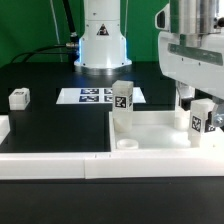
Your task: Assemble square table
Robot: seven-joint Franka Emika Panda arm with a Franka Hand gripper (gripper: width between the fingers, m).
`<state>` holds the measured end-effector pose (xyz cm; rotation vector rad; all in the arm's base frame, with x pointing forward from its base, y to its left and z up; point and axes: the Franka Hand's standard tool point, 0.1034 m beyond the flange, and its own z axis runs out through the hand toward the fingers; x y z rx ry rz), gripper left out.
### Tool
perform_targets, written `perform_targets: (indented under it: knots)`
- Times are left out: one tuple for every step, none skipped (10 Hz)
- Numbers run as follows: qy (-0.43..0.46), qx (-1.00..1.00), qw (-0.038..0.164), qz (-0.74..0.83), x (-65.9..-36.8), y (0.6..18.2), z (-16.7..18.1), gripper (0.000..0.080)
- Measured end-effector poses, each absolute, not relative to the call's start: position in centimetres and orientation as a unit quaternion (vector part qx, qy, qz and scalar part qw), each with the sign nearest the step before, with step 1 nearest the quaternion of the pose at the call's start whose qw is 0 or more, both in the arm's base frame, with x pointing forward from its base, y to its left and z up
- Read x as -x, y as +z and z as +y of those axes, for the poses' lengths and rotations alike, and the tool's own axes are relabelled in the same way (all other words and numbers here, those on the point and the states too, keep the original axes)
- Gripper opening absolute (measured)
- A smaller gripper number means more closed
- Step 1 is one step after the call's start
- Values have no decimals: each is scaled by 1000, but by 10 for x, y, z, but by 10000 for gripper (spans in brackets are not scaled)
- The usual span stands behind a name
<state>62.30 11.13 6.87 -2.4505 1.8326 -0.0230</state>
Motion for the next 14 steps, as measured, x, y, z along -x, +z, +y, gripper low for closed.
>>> perform_targets:
  knots:
    - [-12, 832, 37, 554, -623, 69, 111, 649]
    - [-19, 875, 27, 482, -623, 70, 115, 649]
    - [-25, 905, 20, 424, -624, 71, 122, 649]
    - [-31, 938, 16, 346, -626, 74, 124, 649]
    - [-38, 960, 15, 276, -632, 81, 125, 649]
    - [-44, 974, 15, 224, -633, 84, 126, 649]
    - [-60, 981, 13, 183, -632, 82, 116, 649]
    - [-66, 987, 7, 147, -628, 79, 106, 649]
    - [-67, 991, 4, 117, -627, 77, 104, 649]
    - [-71, 993, 1, 89, -627, 77, 103, 649]
    - [-71, 996, -5, 61, -627, 75, 102, 649]
    - [-68, 996, -8, 56, -624, 69, 108, 649]
    - [-72, 995, -5, 72, -629, 70, 112, 649]
    - [-77, 994, -4, 74, -631, 71, 113, 649]
